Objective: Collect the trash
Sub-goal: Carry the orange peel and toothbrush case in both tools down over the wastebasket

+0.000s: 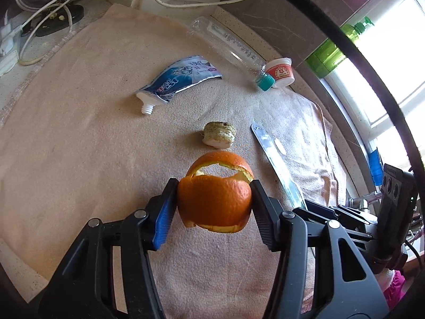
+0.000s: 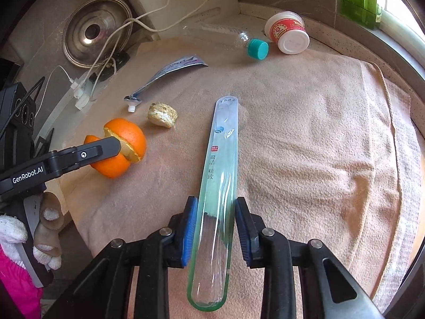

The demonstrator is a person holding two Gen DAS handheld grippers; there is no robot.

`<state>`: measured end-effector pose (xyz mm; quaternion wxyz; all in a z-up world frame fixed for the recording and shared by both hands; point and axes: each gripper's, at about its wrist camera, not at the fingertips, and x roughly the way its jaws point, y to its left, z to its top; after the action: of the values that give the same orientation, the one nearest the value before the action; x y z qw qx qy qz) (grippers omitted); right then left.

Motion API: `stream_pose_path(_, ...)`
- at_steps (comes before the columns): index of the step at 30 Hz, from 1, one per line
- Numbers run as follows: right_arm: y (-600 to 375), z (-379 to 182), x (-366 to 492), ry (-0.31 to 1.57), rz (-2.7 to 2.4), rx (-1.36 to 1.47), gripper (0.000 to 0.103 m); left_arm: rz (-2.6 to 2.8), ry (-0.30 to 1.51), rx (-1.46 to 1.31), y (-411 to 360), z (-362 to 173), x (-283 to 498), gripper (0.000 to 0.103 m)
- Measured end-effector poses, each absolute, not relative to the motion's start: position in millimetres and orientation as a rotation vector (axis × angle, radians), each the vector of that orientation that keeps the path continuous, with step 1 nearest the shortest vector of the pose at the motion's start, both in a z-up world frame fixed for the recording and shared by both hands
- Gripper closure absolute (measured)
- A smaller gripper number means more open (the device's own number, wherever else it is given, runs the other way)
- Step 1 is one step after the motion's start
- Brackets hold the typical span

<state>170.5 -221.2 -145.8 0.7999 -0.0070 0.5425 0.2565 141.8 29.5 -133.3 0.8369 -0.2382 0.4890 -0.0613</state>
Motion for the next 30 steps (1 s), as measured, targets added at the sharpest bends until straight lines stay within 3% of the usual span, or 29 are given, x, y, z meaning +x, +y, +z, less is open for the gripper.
stream_pose_path(30, -214, -100, 79, 1.079, 0.594, 0.075, 0.074, -0.124, 0.969, -0.489, 66, -108, 31, 0.052)
